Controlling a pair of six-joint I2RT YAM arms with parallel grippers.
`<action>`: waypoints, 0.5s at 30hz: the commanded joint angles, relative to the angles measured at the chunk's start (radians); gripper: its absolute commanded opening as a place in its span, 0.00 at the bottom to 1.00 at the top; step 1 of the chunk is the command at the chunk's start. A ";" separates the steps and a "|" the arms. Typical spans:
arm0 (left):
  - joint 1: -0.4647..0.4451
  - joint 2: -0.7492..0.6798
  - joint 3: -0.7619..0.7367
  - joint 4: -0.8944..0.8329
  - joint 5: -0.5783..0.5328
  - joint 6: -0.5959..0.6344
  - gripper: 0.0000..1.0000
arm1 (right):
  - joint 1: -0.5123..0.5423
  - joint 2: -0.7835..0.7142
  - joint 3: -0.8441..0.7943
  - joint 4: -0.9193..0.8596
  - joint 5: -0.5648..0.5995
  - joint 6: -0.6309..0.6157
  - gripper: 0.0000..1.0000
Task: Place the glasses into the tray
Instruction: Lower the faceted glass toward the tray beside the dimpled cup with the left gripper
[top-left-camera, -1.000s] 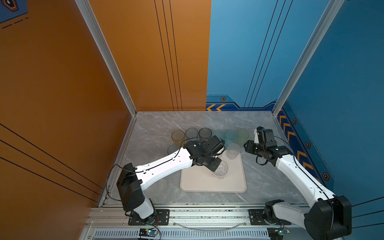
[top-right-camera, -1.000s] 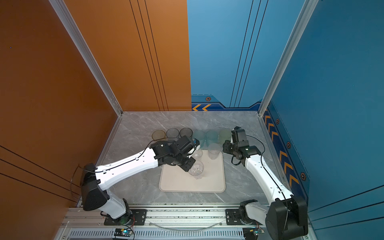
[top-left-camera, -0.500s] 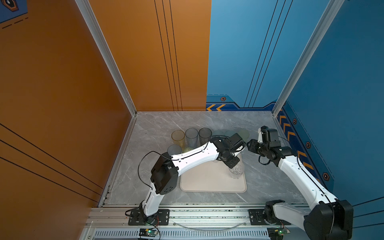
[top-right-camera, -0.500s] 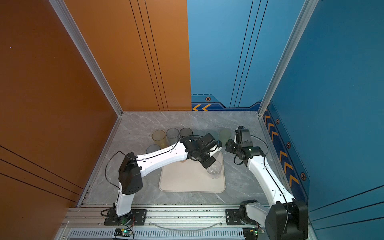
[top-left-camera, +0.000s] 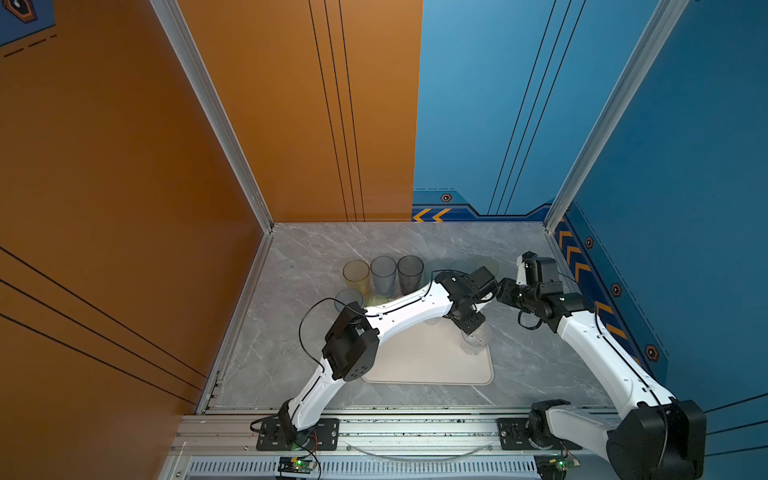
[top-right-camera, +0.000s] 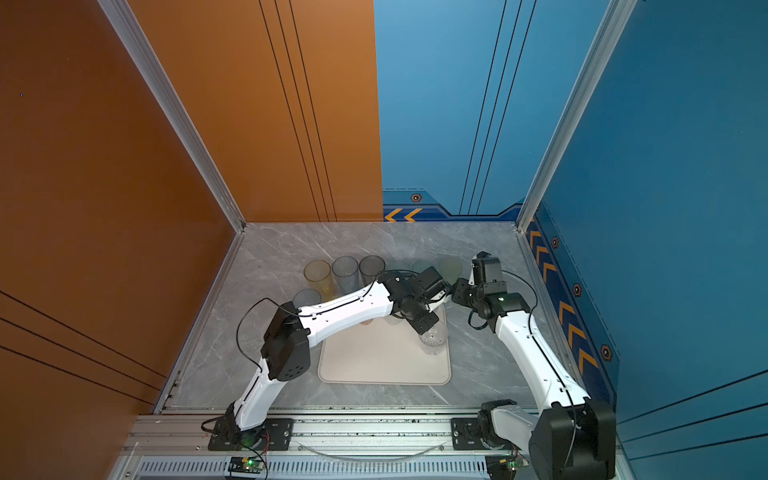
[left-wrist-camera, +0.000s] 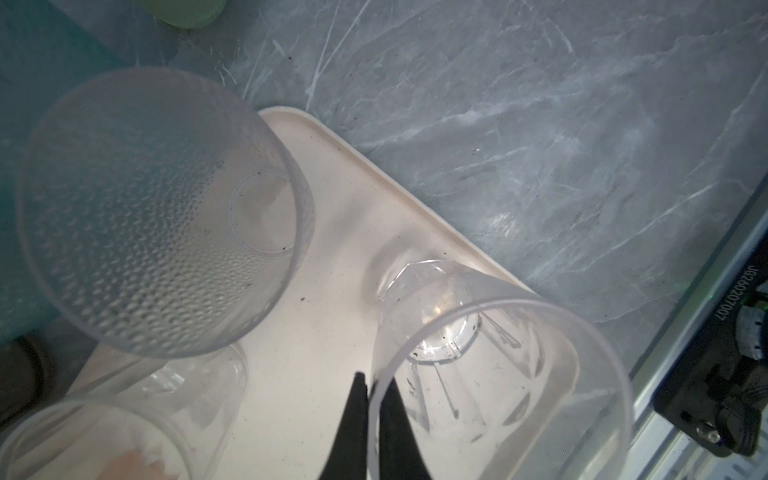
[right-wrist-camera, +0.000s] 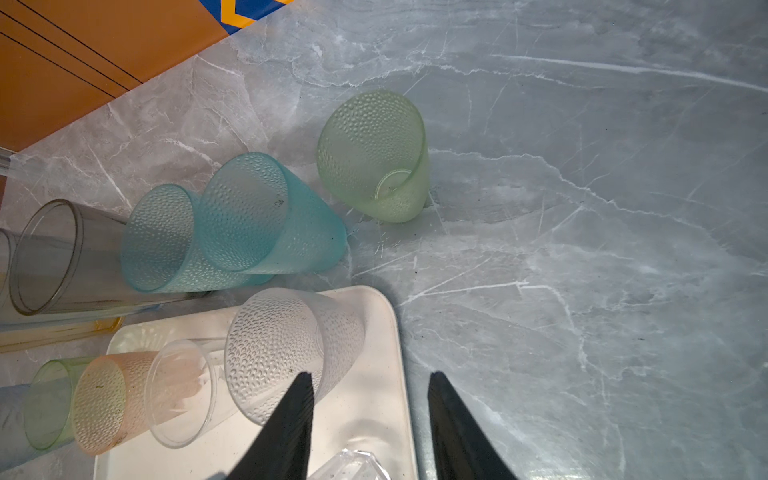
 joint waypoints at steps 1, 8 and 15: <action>0.009 0.025 0.057 -0.039 -0.021 0.019 0.00 | -0.006 0.015 0.019 0.010 -0.018 0.000 0.44; 0.028 0.046 0.068 -0.042 -0.018 0.020 0.00 | -0.008 0.033 0.022 0.019 -0.025 -0.003 0.44; 0.043 0.069 0.085 -0.042 -0.023 0.023 0.00 | -0.008 0.052 0.020 0.032 -0.036 0.001 0.45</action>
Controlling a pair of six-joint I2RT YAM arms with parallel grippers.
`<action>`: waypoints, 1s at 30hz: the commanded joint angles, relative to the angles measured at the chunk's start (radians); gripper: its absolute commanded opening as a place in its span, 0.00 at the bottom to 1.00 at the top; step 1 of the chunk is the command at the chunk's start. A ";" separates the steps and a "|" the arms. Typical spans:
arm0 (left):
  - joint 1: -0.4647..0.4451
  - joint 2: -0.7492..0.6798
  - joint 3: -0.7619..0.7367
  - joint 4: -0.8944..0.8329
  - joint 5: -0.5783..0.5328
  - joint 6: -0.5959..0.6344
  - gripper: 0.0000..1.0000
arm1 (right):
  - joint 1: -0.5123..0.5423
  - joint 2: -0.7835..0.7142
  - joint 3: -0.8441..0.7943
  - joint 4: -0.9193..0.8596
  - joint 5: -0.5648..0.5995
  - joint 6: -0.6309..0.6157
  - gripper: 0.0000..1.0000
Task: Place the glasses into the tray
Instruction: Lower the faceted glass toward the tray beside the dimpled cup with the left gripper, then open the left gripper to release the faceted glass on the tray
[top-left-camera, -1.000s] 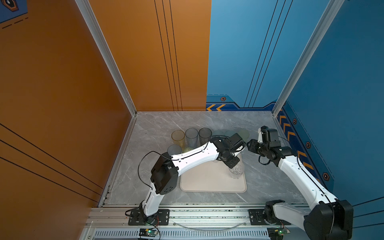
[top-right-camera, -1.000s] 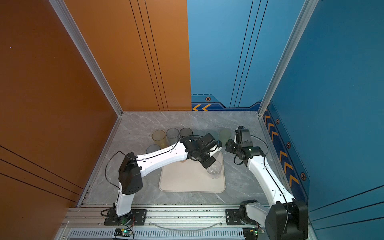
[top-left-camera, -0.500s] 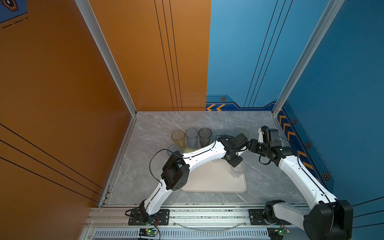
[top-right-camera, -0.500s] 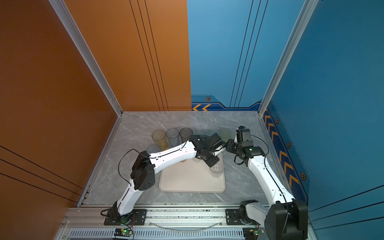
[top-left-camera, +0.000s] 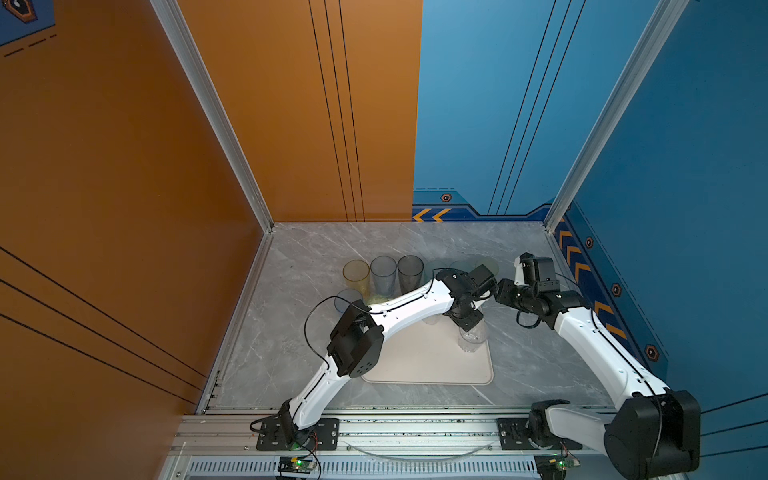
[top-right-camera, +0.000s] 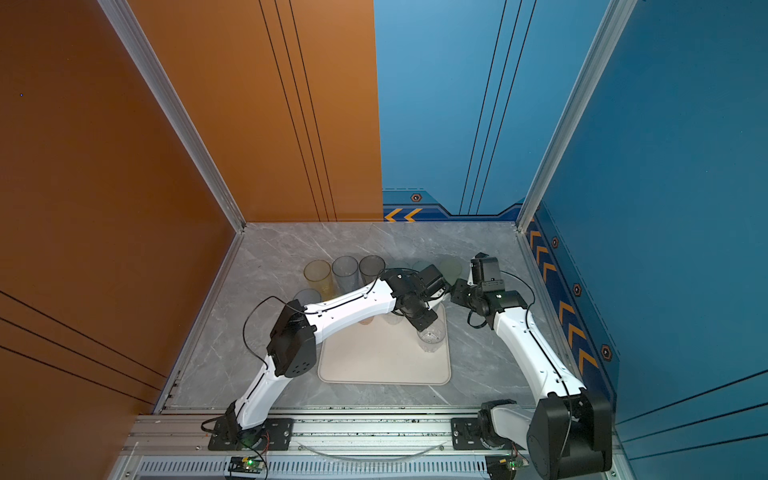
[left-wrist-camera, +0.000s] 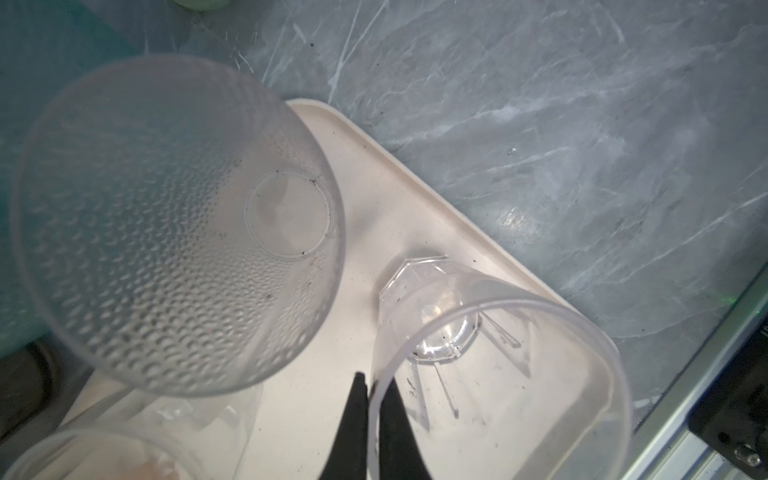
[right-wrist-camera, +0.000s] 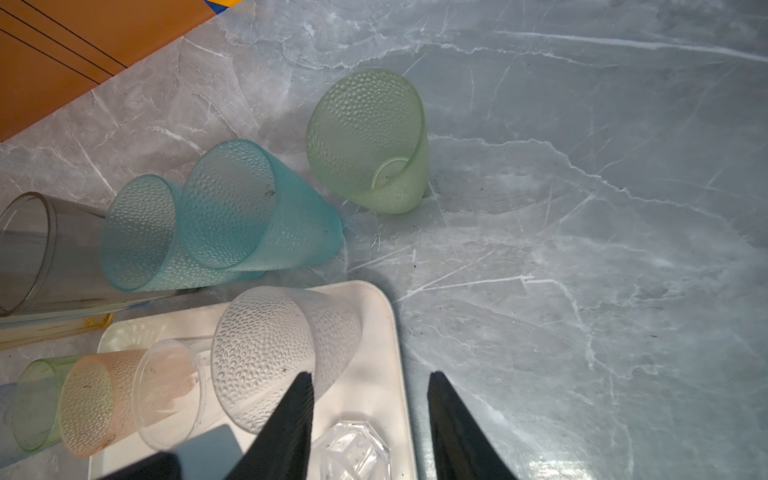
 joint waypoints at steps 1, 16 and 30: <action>0.014 0.030 0.051 -0.017 -0.015 0.020 0.00 | -0.003 0.012 0.019 0.027 -0.019 0.002 0.44; 0.019 0.046 0.071 -0.016 -0.015 0.022 0.04 | -0.003 0.023 0.014 0.035 -0.025 0.000 0.45; 0.010 0.038 0.072 -0.016 -0.014 0.015 0.20 | -0.003 0.020 0.010 0.035 -0.030 -0.001 0.45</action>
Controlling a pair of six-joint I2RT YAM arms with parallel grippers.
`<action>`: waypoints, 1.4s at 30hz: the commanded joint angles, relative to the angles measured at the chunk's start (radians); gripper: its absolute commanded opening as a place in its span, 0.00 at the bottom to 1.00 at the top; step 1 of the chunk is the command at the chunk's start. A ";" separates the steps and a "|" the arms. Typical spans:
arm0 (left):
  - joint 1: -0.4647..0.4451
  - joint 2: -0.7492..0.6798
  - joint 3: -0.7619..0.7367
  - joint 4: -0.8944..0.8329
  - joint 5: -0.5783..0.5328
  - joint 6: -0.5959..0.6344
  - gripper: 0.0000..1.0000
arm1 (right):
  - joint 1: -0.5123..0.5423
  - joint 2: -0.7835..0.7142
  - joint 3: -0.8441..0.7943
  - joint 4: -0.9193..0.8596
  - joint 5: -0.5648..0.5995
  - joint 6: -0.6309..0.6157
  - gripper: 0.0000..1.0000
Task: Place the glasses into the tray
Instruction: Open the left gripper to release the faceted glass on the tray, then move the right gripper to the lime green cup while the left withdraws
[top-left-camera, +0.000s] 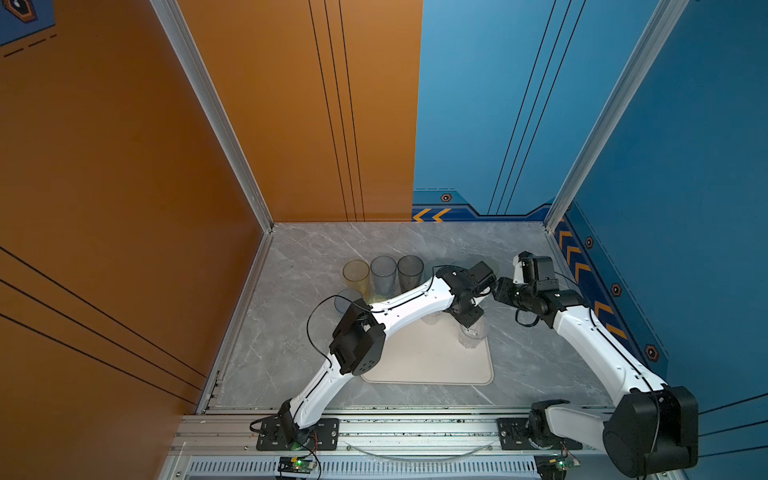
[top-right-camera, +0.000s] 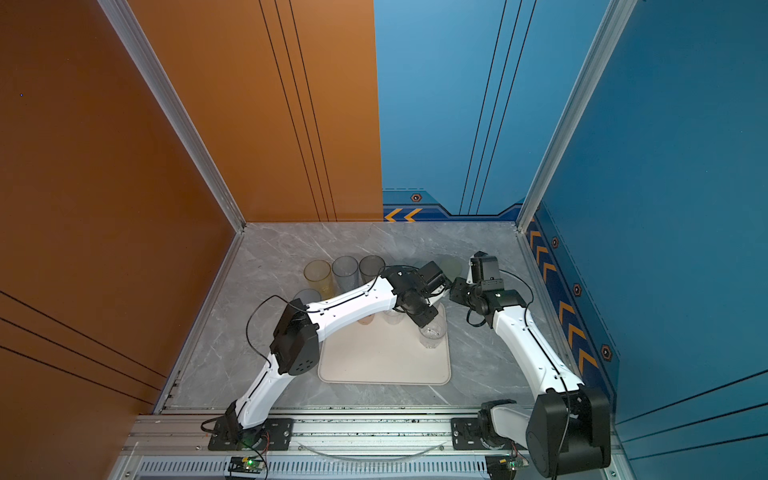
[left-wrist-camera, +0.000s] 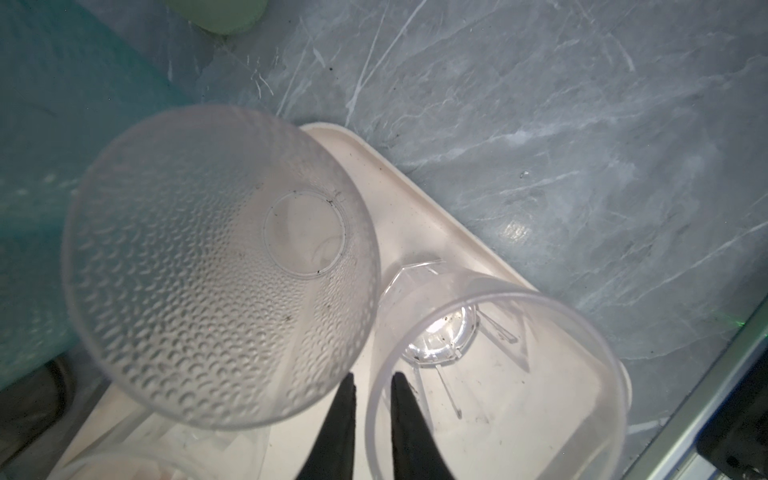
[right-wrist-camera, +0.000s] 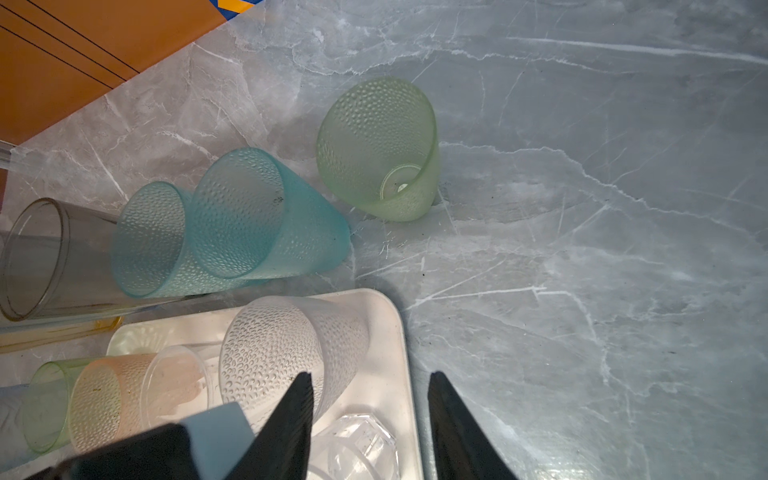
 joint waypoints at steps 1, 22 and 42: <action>0.000 0.004 0.026 -0.016 -0.008 0.015 0.20 | -0.002 0.008 0.010 0.009 -0.017 0.000 0.45; -0.015 -0.072 -0.005 0.001 -0.011 0.031 0.27 | -0.002 -0.009 0.013 -0.002 -0.010 0.003 0.46; -0.023 -0.484 -0.400 0.300 -0.189 0.044 0.22 | -0.017 0.009 0.072 -0.049 0.019 -0.025 0.46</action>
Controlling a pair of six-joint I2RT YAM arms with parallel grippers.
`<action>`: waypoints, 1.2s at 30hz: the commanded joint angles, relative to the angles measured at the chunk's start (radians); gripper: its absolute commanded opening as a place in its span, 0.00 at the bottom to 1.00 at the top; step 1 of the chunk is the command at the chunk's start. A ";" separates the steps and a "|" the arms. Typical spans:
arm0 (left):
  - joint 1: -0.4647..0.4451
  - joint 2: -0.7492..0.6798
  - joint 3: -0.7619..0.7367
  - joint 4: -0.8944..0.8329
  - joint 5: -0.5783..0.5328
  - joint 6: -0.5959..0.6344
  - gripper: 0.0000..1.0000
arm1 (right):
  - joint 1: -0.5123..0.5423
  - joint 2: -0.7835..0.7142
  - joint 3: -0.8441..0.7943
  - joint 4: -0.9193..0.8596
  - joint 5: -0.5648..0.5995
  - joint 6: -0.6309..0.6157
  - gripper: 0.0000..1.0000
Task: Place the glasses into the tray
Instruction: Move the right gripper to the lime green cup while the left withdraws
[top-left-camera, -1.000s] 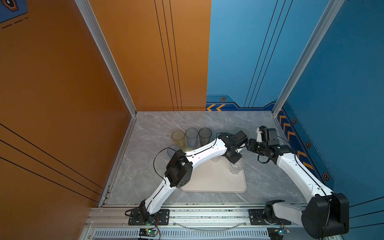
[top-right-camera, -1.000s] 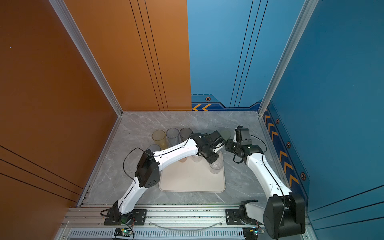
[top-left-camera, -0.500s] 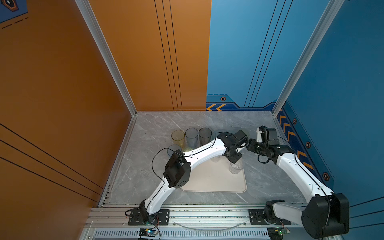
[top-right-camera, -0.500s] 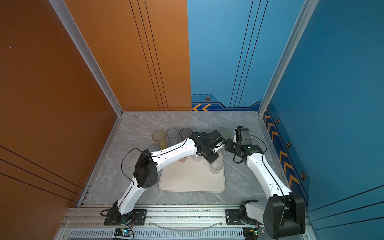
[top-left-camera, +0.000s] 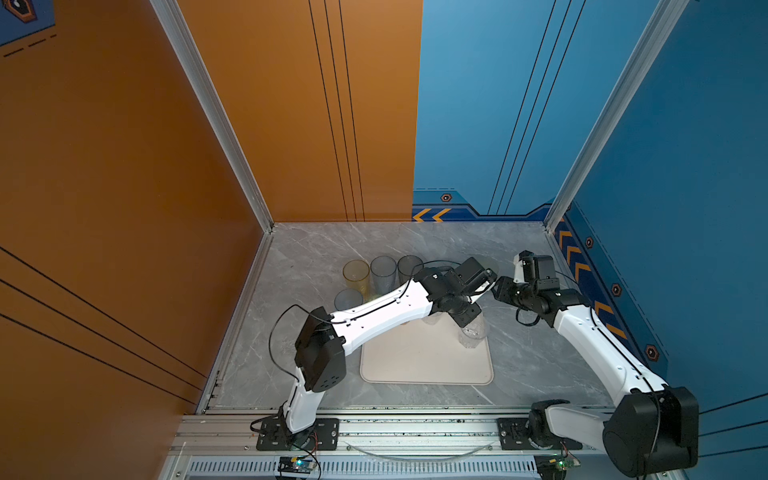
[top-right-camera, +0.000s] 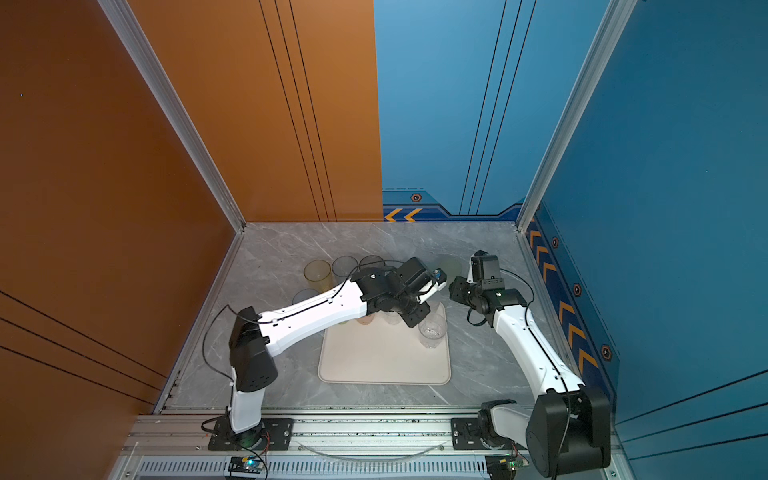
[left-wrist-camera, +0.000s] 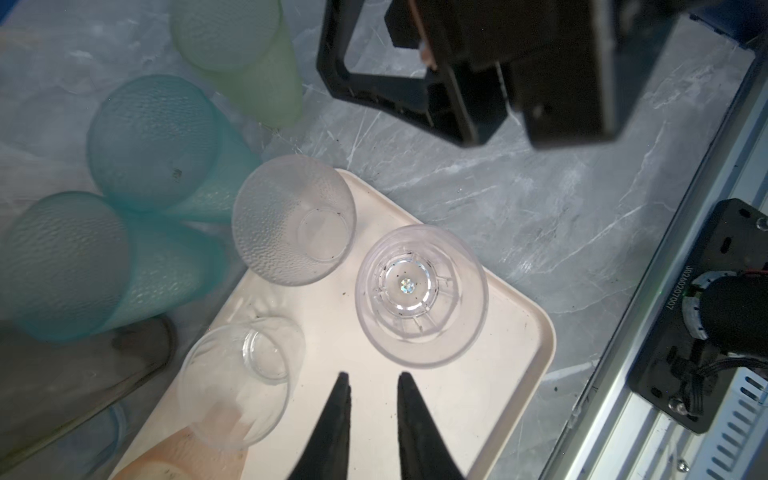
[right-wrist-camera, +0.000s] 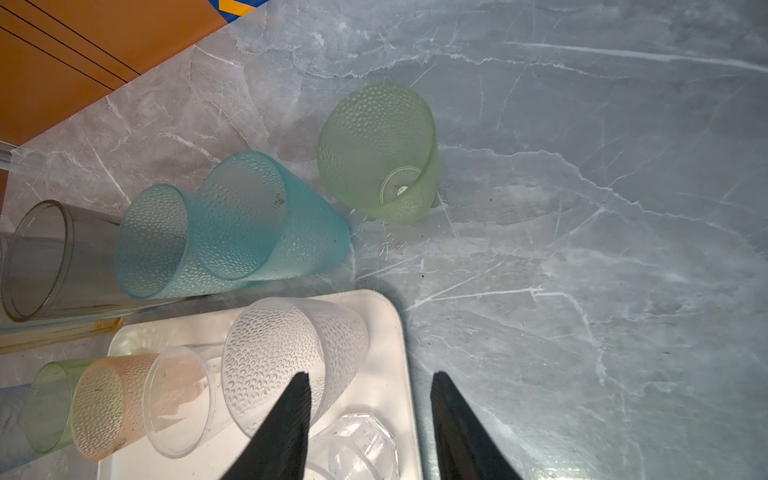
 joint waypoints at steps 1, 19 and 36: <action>0.022 -0.142 -0.124 0.158 -0.122 -0.009 0.23 | -0.011 0.016 0.060 -0.039 0.020 -0.027 0.46; 0.317 -0.654 -0.676 0.392 -0.136 -0.165 0.27 | -0.092 0.338 0.327 -0.141 0.075 -0.087 0.34; 0.350 -0.602 -0.685 0.418 -0.065 -0.160 0.26 | -0.104 0.514 0.478 -0.174 0.030 -0.094 0.29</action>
